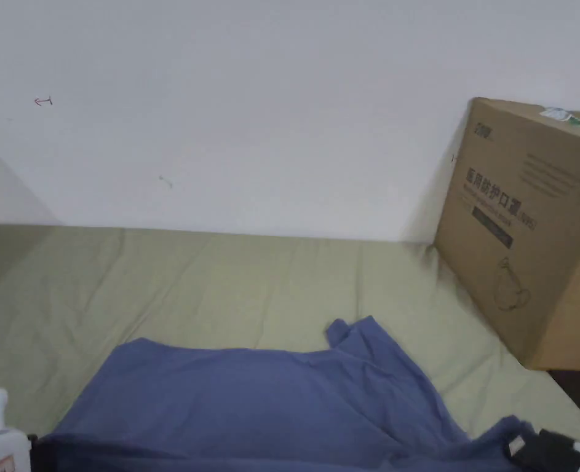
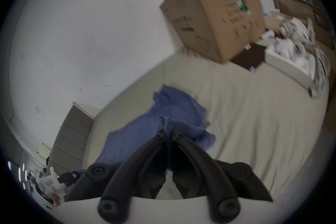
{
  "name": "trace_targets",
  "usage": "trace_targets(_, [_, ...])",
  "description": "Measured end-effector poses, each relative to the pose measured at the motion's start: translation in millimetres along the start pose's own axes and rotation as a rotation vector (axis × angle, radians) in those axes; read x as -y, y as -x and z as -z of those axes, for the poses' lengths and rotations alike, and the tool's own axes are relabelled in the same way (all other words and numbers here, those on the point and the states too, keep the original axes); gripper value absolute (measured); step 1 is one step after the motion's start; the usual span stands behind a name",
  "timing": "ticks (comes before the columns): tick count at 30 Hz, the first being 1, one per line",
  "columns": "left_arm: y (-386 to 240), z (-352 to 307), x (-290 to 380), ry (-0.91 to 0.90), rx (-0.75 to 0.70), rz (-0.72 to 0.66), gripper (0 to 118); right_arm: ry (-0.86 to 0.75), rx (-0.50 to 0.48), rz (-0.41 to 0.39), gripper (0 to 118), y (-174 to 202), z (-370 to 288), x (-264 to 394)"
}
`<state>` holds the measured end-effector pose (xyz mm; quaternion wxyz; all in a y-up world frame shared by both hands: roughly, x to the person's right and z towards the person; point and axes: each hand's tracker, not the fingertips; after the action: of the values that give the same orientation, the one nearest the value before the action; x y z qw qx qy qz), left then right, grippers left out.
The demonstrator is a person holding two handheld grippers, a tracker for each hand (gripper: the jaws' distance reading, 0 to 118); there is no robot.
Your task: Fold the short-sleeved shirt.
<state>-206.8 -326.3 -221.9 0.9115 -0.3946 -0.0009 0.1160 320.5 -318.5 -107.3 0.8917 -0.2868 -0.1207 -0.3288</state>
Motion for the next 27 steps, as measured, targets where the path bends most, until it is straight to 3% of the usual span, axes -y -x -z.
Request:
trace_targets(2, [11.3,0.5,28.6,0.06,-0.016,-0.014,3,0.038,0.026,0.029,2,-17.4,-7.3,24.1])
trace_targets(10, [47.2,0.6,103.8,0.202,-0.062,-0.05,3,0.133,0.14,-0.001,2,-51.7,-37.6,80.9])
trace_targets(18, [49.7,11.6,117.2,0.239,-0.072,-0.054,6,0.207,0.24,-0.131,3,-54.8,-23.3,103.9])
trace_targets(19, [47.3,9.9,114.4,0.228,-0.055,-0.039,28,0.198,0.235,-0.143,13,-52.0,-22.7,101.9])
trace_targets(20, [46.6,7.3,111.6,0.216,-0.041,-0.027,73,0.194,0.233,-0.159,41,-49.2,-22.7,98.5])
trace_targets(21, [46.6,4.8,108.2,0.211,-0.047,-0.015,116,0.186,0.24,-0.187,81,-44.8,-23.9,94.4])
trace_targets(22, [48.3,3.8,105.0,0.217,-0.043,-0.014,111,0.196,0.234,-0.222,112,-42.6,-24.1,89.5])
trace_targets(24, [57.3,-8.3,100.9,0.148,0.073,-0.048,108,0.221,0.181,-0.282,115,-37.5,-32.7,78.6])
trace_targets(27, [66.6,-37.2,78.8,0.113,0.077,-0.106,113,0.288,0.13,-0.346,115,-31.8,-41.5,56.7])
